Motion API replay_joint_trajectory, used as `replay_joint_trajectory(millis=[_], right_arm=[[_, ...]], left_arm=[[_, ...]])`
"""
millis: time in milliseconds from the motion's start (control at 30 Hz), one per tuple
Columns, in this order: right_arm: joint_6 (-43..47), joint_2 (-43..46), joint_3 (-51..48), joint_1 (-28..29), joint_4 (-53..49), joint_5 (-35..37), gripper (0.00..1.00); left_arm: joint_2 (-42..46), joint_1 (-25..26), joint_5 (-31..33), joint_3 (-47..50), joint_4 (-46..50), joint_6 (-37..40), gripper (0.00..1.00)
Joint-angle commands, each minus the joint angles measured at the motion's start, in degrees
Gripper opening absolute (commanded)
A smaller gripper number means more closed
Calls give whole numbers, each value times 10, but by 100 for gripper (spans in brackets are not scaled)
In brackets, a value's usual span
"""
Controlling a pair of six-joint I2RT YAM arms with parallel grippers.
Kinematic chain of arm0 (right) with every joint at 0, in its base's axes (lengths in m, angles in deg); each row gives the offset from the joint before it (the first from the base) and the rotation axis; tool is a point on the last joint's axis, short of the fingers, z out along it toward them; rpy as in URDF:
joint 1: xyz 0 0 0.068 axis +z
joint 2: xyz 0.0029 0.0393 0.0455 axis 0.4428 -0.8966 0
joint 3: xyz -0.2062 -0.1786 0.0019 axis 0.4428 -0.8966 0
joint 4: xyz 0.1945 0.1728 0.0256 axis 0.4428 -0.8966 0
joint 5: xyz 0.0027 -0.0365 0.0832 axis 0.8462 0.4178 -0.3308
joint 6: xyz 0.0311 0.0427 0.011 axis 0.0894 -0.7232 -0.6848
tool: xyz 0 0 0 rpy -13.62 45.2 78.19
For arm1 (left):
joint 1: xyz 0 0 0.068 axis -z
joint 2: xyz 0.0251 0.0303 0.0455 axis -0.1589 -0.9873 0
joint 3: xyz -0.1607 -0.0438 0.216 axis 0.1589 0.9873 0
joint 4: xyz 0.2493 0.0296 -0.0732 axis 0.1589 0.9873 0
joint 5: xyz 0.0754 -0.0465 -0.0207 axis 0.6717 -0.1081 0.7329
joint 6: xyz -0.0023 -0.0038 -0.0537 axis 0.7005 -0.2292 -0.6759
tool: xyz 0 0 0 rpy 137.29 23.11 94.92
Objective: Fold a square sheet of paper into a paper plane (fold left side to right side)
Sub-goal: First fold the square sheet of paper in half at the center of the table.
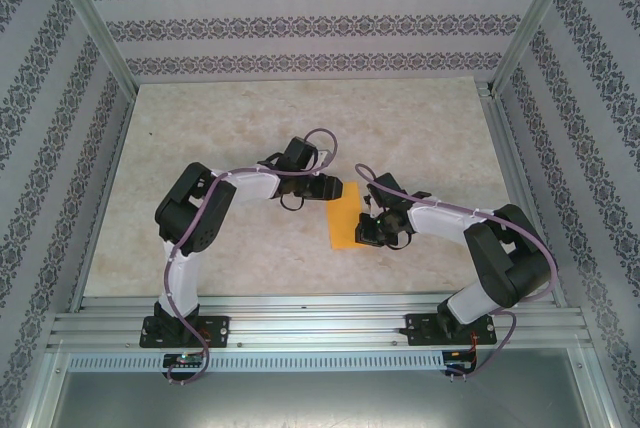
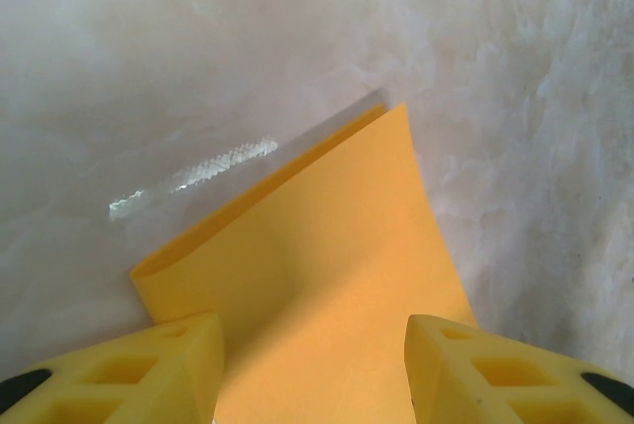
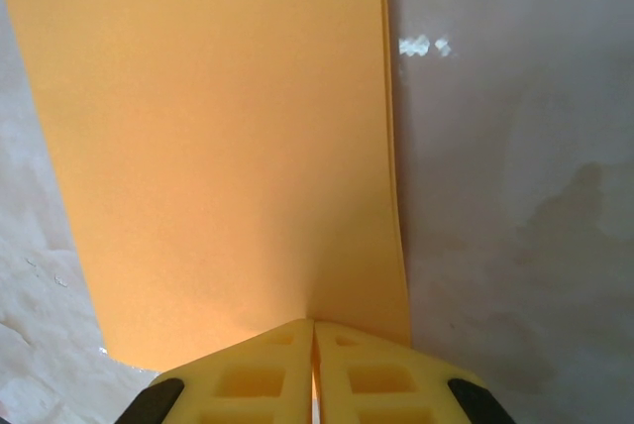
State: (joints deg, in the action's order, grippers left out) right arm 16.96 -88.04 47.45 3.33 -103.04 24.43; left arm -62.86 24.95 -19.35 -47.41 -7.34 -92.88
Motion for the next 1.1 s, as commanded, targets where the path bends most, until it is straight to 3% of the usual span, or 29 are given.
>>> replay_joint_trajectory(millis=[0,300,633,867,1067], right_arm=[[1,-34,-31,3,-60,91,9],[-1,-29,-32,3,-56,86,10],[-3,23,-4,1,2,43,13],[41,122,41,-40,17,10,36],[99,66,58,-130,109,-61,48]], left_arm=[[-39,-33,89,-7,-5,23,53],[-32,-62,115,9,7,45,55],[18,-100,60,1,-9,48,58],[159,-99,9,123,-68,37,58],[244,-60,-27,228,-121,0,59]])
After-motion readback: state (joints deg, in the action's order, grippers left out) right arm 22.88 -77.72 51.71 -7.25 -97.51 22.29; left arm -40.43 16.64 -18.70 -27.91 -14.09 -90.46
